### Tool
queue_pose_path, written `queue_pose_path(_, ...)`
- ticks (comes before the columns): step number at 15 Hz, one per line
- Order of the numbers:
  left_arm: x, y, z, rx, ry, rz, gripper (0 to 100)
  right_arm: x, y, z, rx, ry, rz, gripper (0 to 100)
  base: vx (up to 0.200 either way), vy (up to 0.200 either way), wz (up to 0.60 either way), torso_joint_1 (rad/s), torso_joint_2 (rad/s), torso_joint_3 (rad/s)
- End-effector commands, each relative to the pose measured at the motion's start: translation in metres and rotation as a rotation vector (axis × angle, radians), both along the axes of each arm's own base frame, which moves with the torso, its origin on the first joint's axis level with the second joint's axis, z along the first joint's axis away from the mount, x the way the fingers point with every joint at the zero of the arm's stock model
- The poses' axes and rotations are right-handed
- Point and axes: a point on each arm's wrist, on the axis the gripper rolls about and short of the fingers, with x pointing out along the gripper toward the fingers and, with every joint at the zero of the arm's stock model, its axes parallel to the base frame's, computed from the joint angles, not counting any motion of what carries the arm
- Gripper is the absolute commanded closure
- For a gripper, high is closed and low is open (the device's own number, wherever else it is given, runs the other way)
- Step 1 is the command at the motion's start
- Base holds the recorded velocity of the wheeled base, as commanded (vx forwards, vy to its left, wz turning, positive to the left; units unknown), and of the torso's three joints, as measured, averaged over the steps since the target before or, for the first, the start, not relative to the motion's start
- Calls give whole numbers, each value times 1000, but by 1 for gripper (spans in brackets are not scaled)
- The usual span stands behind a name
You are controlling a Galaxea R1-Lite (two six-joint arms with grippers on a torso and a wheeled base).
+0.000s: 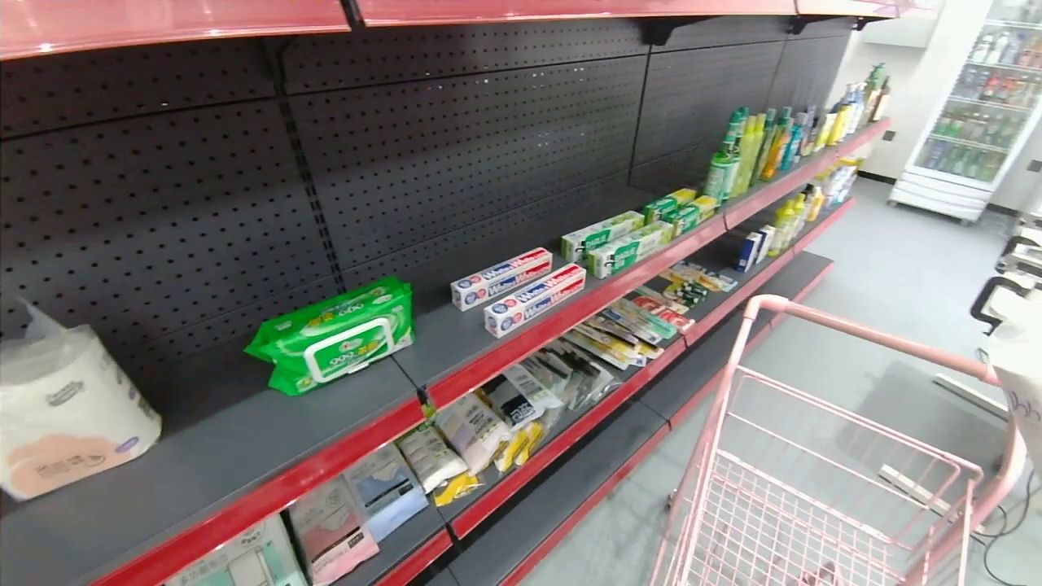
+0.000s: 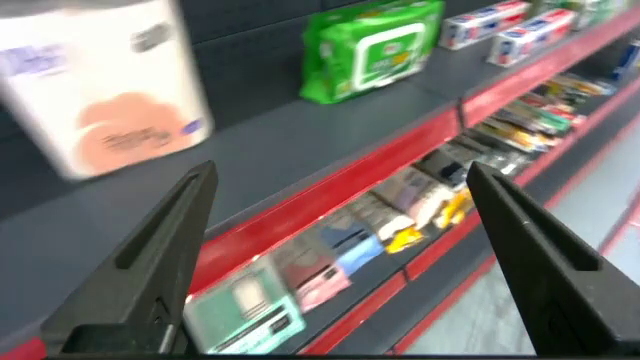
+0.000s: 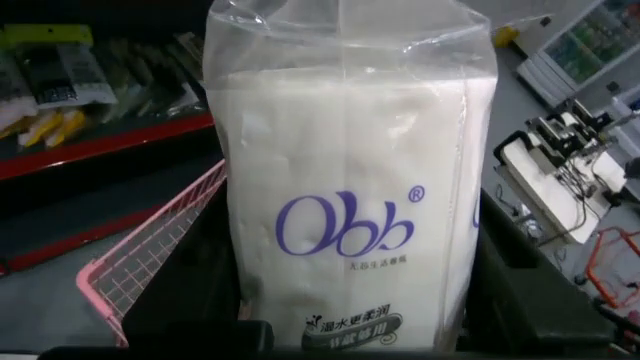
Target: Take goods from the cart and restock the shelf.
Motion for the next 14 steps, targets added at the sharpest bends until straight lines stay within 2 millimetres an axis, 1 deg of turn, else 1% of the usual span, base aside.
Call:
queue_pose_path(1,0,0,0,1,0,1,0,1,0,-1,1,5,0,100,0,0,600,7,2,-2)
queue_pose_path(13,0,0,0,1,2,1,0,0,0,-6,0,13,0,100,0,0,600,2,2,4)
queue_pose_path(14,0,0,0,1,0,1,0,0,0,-7,0,16,-2,100,0,0,0,0,0,0)
